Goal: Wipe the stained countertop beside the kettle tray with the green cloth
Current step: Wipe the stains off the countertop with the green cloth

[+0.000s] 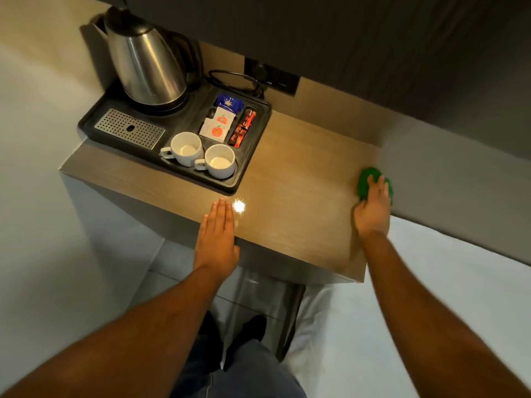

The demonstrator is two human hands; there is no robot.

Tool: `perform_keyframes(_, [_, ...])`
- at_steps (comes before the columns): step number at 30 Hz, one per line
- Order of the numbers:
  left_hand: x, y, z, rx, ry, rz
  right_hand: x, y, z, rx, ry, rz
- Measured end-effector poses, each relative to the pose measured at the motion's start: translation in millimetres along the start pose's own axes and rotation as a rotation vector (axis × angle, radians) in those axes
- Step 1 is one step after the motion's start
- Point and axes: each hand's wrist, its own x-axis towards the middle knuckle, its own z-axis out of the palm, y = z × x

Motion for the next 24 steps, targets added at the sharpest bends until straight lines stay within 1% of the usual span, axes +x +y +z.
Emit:
perform_keyframes(2, [0.1,0.1,-2.4,-0.064,0.021,-0.001,-52.2,1.8,9.5,-0.048,0.035,-0.042])
perform_keyframes(5, [-2.6,-0.3,-6.9,-0.154,0.043,0.007,-115.7,-23.8,31.6,-0.102,-0.023,-0.137])
perform_keyframes(8, [-2.4,2.4,-16.1,-0.238,0.06,-0.007,-157.1,-86.8,61.1,-0.03,-0.097,-0.252])
perform_keyframes(11, [-0.9,6.0,-25.6,-0.401,0.054,-0.053,-176.3,-159.8,86.7,0.041,-0.198,-0.393])
perform_keyframes(13, [-5.0,-0.1,-35.5,-0.526,0.055,-0.095,-186.8,-192.1,97.4,0.007,-0.28,-0.492])
perform_keyframes(15, [-11.3,-12.9,-43.1,-0.595,0.084,-0.149,-196.6,-206.7,102.3,-0.06,-0.322,-0.538])
perform_keyframes(18, [-23.7,-40.9,-51.0,-0.566,0.113,-0.167,-208.8,-219.4,100.2,-0.063,-0.37,-0.629])
perform_keyframes(20, [-32.8,-59.4,-57.8,-0.55,0.162,-0.193,-219.1,-232.4,97.5,-0.023,-0.382,-0.695])
perform_keyframes(22, [-43.6,-80.5,-70.5,-0.494,0.238,-0.208,-229.8,-253.2,91.7,0.07,-0.394,-0.708])
perform_keyframes(24, [-55.2,-102.2,-88.9,-0.426,0.297,-0.218,-238.1,-277.1,87.4,0.167,-0.37,-0.722])
